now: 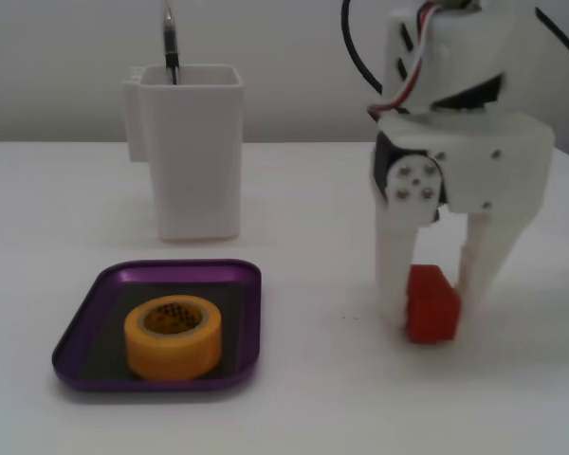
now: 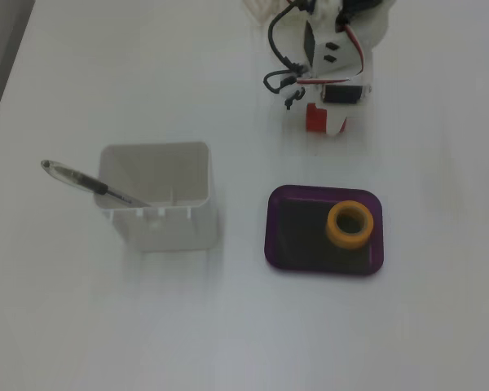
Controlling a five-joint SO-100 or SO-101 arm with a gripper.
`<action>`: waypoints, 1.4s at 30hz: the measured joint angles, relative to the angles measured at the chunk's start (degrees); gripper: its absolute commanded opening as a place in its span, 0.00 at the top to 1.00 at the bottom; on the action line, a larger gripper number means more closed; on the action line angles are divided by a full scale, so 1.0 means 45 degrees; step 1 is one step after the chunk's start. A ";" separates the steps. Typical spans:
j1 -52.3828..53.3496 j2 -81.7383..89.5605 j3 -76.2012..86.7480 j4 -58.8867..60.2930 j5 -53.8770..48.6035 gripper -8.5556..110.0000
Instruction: Pick up the red cube and place it in the box.
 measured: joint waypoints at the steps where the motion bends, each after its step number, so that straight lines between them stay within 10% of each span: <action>1: 0.0137 0.0098 -0.0352 -0.0020 0.0000 0.93; 42: 0.2500 -0.6055 -0.8027 -0.2090 -0.2090 0.86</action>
